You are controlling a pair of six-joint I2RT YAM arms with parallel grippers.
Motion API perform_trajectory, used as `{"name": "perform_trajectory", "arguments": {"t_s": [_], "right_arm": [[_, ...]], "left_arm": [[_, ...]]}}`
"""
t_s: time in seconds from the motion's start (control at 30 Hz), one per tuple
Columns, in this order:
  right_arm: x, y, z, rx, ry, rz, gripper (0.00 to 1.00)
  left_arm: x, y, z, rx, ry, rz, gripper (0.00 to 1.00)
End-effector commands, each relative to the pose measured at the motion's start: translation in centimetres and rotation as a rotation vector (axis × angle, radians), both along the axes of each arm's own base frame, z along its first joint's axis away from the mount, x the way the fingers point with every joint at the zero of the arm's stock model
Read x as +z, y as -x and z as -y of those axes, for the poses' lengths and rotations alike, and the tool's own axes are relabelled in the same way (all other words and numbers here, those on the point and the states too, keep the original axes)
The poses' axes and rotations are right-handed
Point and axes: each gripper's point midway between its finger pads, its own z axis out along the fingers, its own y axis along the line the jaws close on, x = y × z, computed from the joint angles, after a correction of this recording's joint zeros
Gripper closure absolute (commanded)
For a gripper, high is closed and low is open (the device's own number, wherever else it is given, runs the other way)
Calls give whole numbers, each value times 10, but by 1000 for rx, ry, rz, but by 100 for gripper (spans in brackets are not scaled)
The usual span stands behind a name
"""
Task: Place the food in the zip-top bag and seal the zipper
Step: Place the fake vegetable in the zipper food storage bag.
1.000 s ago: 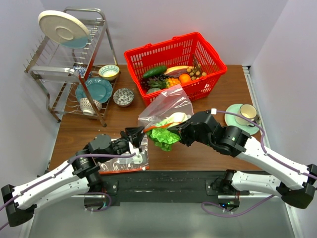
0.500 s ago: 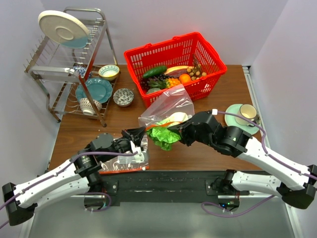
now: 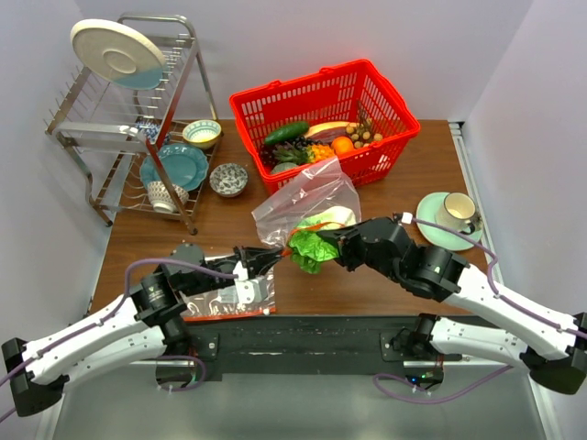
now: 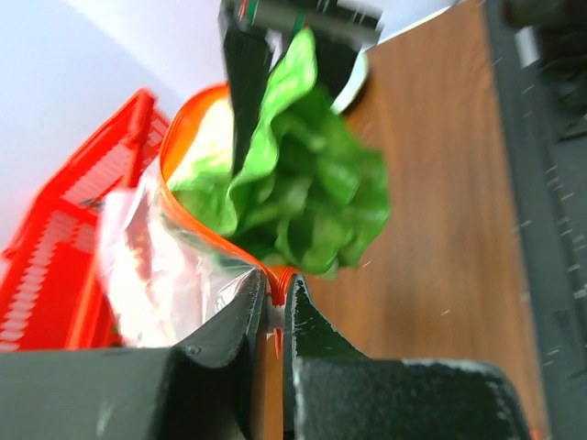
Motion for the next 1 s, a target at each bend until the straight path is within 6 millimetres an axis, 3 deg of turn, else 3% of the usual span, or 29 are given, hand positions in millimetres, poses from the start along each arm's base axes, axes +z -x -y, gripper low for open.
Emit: {"name": "perform_trajectory", "arguments": {"t_s": [0.0, 0.23, 0.33, 0.5, 0.73, 0.8, 0.83, 0.97], "right_arm": [[13, -25, 13, -157, -65, 73, 100], [29, -34, 30, -230, -61, 165, 100], [31, -39, 41, -280, -44, 196, 100], [17, -45, 48, -334, -36, 204, 100], [11, -47, 60, -379, 2, 223, 100], [9, -47, 68, -386, 56, 234, 100], [11, -48, 73, -409, 76, 240, 100], [-6, -45, 82, -410, 161, 218, 100]], "left_arm": [[42, 38, 22, -206, 154, -81, 100], [24, 62, 44, -293, 103, -151, 100], [34, 72, 53, -327, 126, -150, 100], [56, 94, 69, -407, 159, -169, 100], [50, 114, 91, -459, 143, -238, 100], [52, 114, 92, -446, 165, -259, 100], [64, 115, 89, -450, 219, -274, 100], [81, 122, 80, -479, 334, -315, 100]]}}
